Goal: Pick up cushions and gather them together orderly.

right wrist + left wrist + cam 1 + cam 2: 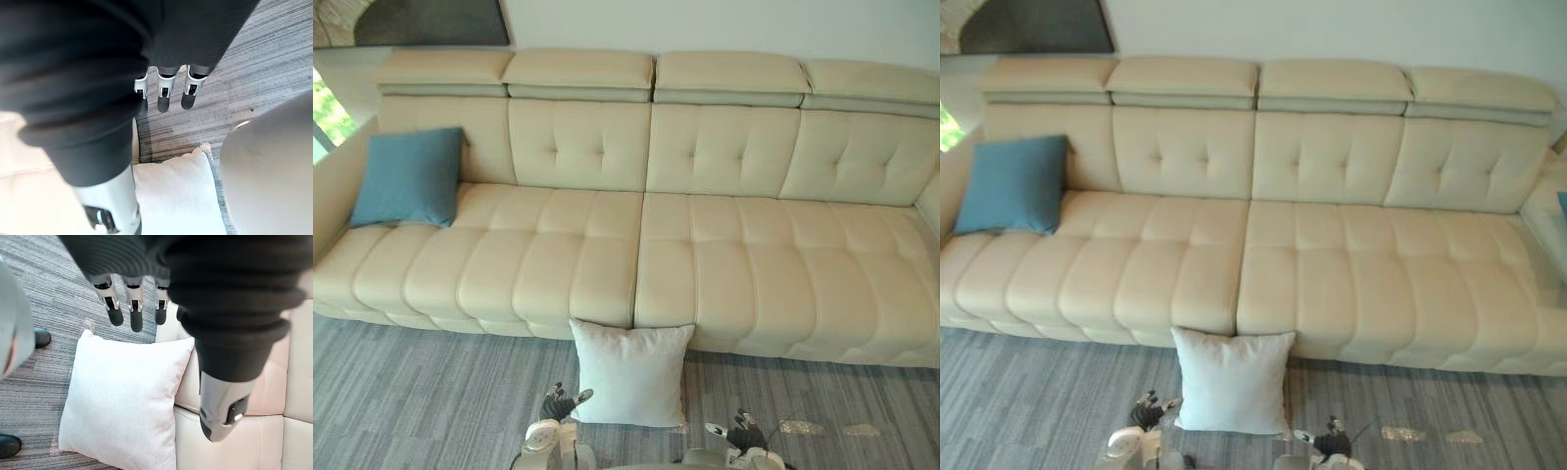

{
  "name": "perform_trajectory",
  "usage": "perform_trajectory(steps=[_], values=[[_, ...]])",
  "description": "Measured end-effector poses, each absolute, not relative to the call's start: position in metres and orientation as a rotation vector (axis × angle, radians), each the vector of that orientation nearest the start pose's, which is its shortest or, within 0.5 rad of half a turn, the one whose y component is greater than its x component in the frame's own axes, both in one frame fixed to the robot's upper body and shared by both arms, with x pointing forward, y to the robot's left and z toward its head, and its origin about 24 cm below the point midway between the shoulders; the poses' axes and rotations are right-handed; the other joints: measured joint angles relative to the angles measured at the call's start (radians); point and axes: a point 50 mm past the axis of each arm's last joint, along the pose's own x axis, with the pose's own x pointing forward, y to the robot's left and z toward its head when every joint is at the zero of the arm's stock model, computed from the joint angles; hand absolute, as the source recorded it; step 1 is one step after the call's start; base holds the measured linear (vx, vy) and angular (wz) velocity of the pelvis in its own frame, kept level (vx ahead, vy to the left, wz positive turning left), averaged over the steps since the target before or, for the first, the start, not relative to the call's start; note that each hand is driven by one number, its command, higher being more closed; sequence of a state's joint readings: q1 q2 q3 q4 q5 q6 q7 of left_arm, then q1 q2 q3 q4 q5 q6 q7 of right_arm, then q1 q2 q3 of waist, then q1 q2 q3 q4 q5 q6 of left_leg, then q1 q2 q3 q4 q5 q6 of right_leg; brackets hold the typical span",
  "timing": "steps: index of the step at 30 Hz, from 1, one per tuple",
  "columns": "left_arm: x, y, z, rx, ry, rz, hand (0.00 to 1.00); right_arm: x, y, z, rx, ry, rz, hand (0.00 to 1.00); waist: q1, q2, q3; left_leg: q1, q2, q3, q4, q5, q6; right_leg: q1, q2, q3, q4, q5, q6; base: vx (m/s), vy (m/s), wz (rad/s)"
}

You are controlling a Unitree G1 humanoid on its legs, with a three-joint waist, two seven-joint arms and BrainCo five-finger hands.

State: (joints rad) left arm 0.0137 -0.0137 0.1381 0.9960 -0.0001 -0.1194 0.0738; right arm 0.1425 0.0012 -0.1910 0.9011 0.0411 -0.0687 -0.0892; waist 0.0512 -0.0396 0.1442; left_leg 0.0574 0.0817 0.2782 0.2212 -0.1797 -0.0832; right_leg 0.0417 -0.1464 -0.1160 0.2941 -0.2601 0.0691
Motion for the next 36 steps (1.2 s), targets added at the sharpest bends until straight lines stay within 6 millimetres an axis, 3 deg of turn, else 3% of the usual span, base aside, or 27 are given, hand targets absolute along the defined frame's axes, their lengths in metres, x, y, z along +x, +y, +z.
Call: perform_trajectory(steps=[12, 34, 35, 36], values=[[0.132, 0.159, -0.150, -0.050, 0.924, 0.163, 0.00, 0.090, -0.198, -0.156, 0.100, 1.008, -0.407, 0.00, -0.002, 0.037, -0.030, 0.090, -0.003, -0.027, -0.108, 0.036, 0.002, 0.090, 0.023, -0.021, -0.079, 0.016, -0.014, 0.07, -0.016, 0.03], [0.127, 0.165, -0.152, -0.048, 0.940, 0.187, 0.00, 0.086, -0.204, -0.157, 0.120, 1.024, -0.452, 0.00, -0.003, 0.033, -0.019, 0.121, -0.024, -0.070, -0.235, 0.130, 0.014, 0.109, 0.027, -0.013, -0.176, 0.099, -0.003, -0.08, -0.001, 0.01], [0.108, 0.185, -0.156, -0.003, 0.986, 0.241, 0.00, 0.086, -0.207, -0.158, 0.114, 1.037, -0.455, 0.00, 0.001, 0.025, -0.014, 0.126, -0.037, -0.103, -0.254, 0.143, 0.016, 0.102, 0.024, -0.006, -0.177, 0.107, -0.001, 0.00, 0.000, 0.00], [0.108, 0.185, -0.156, -0.003, 0.986, 0.241, 0.00, 0.086, -0.207, -0.158, 0.114, 1.037, -0.455, 0.00, 0.001, 0.025, -0.014, 0.126, -0.037, -0.103, -0.254, 0.143, 0.016, 0.102, 0.024, -0.006, -0.177, 0.107, -0.001, 0.00, 0.000, 0.00]])
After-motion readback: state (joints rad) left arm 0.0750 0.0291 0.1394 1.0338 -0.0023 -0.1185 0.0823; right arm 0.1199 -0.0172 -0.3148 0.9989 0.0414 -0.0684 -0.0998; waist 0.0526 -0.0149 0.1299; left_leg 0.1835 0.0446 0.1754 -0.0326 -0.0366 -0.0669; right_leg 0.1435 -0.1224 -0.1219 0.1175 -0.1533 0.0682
